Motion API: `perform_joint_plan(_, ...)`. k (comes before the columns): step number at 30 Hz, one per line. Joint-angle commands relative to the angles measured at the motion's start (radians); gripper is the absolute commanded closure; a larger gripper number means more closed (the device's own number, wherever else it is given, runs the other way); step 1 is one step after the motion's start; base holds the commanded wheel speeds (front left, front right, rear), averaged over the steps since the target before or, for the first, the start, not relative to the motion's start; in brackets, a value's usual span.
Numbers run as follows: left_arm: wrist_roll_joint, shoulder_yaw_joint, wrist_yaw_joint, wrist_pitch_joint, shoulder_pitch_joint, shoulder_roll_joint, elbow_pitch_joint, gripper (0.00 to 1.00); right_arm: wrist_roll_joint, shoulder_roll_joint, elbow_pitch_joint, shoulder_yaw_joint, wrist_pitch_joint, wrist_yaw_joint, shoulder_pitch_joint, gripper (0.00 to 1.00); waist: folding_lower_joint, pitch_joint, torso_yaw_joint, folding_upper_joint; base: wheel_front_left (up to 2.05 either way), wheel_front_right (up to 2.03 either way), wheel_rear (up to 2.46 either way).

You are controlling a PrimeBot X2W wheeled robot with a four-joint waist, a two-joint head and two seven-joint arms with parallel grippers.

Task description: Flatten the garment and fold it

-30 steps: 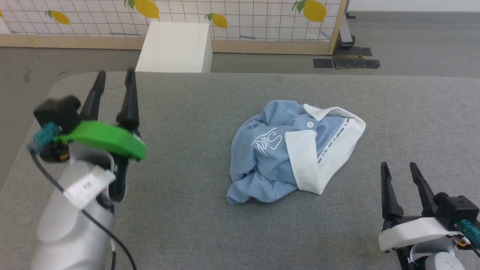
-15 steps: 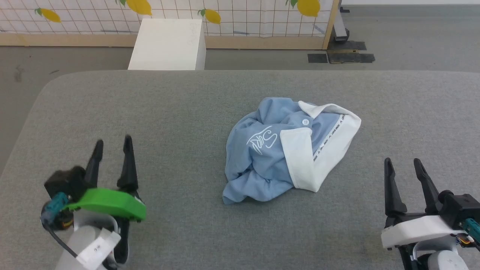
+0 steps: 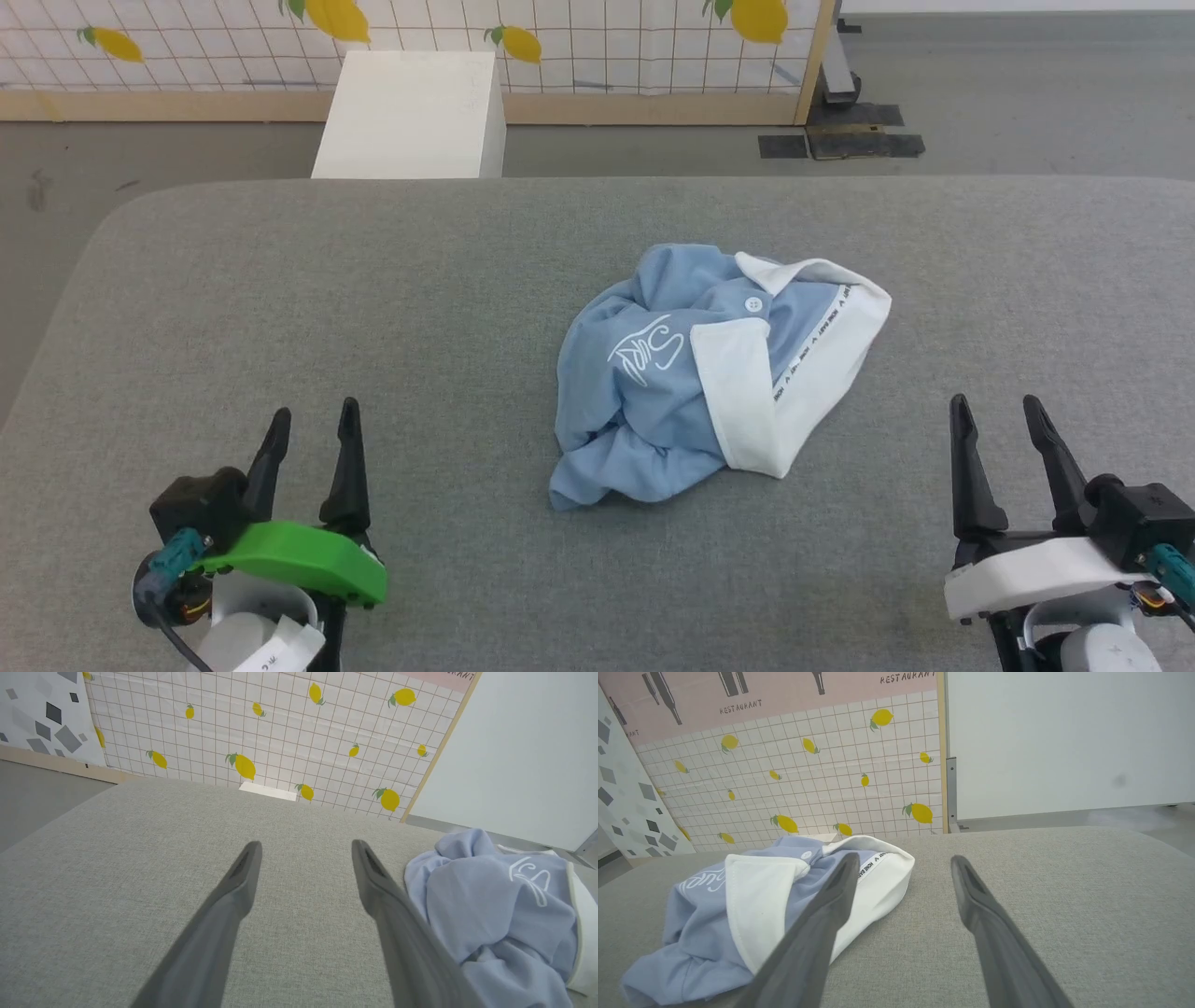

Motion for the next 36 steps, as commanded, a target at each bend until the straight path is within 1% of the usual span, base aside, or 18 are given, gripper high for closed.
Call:
perform_joint_plan(1, 0.011, 0.004, -0.009, -0.004, 0.018, -0.003, 0.001, 0.00, 0.001, 0.000, 0.002, 0.002, -0.006, -0.002, 0.015, 0.00, 0.0000, -0.002, 0.001, 0.0000, 0.00, 0.00, 0.00)
perform_joint_plan(10, 0.052, 0.012, -0.005, -0.004, 0.029, -0.005, -0.003, 0.00, -0.009, 0.000, 0.013, 0.006, -0.006, -0.002, 0.017, 0.00, 0.0000, -0.009, 0.006, 0.0000, 0.00, 0.00, 0.00)
perform_joint_plan(14, 0.067, 0.015, -0.005, -0.004, 0.030, -0.010, -0.010, 0.00, -0.020, 0.000, 0.051, 0.007, -0.006, -0.002, 0.004, 0.00, 0.0000, -0.007, 0.010, 0.0000, 0.00, 0.00, 0.00)
perform_joint_plan(16, 0.073, 0.017, -0.006, -0.004, 0.031, -0.013, -0.014, 0.00, -0.024, 0.000, 0.080, 0.010, 0.009, -0.002, -0.023, 0.00, 0.0000, -0.002, 0.011, 0.0000, 0.00, 0.00, 0.00)
perform_joint_plan(18, 0.078, 0.020, -0.005, -0.004, 0.031, -0.017, -0.022, 0.00, -0.036, 0.000, 0.107, 0.014, 0.050, -0.002, -0.069, 0.00, 0.0000, 0.010, 0.011, 0.0000, 0.00, 0.00, 0.00)
perform_joint_plan(20, 0.082, 0.021, -0.006, -0.004, 0.027, -0.022, -0.031, 0.00, -0.052, 0.000, 0.129, 0.013, 0.103, -0.002, -0.129, 0.00, 0.0000, 0.026, 0.015, 0.0000, 0.00, 0.00, 0.00)
perform_joint_plan(26, 0.091, 0.025, -0.021, -0.005, -0.006, -0.035, -0.053, 0.00, -0.147, -0.009, 0.189, 0.019, 0.320, -0.002, -0.357, 0.00, 0.0000, 0.104, 0.040, 0.0000, 0.00, 0.00, 0.00)
perform_joint_plan(28, 0.099, 0.024, -0.024, -0.005, -0.020, -0.037, -0.061, 0.00, -0.161, -0.028, 0.220, 0.034, 0.403, -0.002, -0.433, 0.00, 0.0000, 0.134, 0.053, 0.0000, 0.00, 0.00, 0.00)
perform_joint_plan(31, 0.112, 0.025, -0.027, -0.005, -0.042, -0.043, -0.077, 0.00, -0.173, -0.075, 0.281, 0.071, 0.552, -0.002, -0.542, 0.00, 0.0000, 0.180, 0.076, 0.0000, 0.00, 0.00, 0.00)
perform_joint_plan(36, 0.120, 0.024, -0.039, -0.005, -0.074, -0.057, -0.090, 0.00, -0.171, -0.158, 0.369, 0.151, 0.771, -0.002, -0.673, 0.00, 0.0000, 0.243, 0.114, 0.0000, 0.00, 0.00, 0.00)
